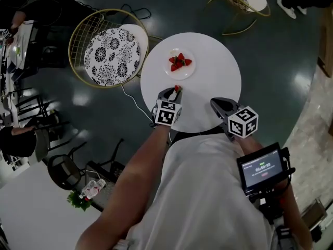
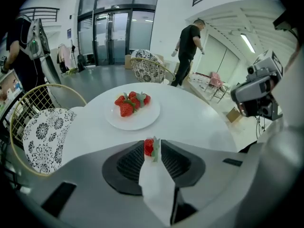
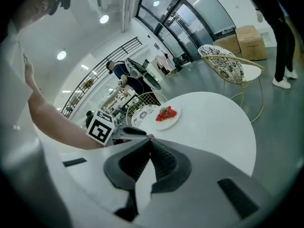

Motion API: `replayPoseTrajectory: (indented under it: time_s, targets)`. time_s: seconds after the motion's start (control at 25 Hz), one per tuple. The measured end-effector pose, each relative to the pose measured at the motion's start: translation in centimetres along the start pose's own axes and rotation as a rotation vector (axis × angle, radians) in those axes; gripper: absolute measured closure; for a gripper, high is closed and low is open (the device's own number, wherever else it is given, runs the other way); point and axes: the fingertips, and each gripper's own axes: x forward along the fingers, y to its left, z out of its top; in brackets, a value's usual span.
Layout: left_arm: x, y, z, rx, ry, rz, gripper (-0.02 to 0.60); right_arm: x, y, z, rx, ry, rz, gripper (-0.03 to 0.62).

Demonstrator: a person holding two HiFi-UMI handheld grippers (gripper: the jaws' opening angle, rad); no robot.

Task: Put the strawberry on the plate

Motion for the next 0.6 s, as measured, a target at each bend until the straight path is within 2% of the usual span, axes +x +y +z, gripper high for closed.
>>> replayPoseTrajectory:
  time_s: [0.28, 0.44, 0.6]
  targets:
    - [1.5, 0.4, -0.6, 0.056, 0.092, 0.032, 0.491, -0.1, -1.2, 0.1, 0.022, -0.001, -0.012, 0.586]
    - [1.4, 0.7, -0.6, 0.021, 0.098, 0.037, 0.491, -0.1, -1.1, -0.1, 0.031, -0.002, -0.014, 0.586]
    - [1.2, 0.8, -0.6, 0.019, 0.094, 0.035, 0.492, 0.0, -1.1, 0.0, 0.029, -0.004, -0.011, 0.586]
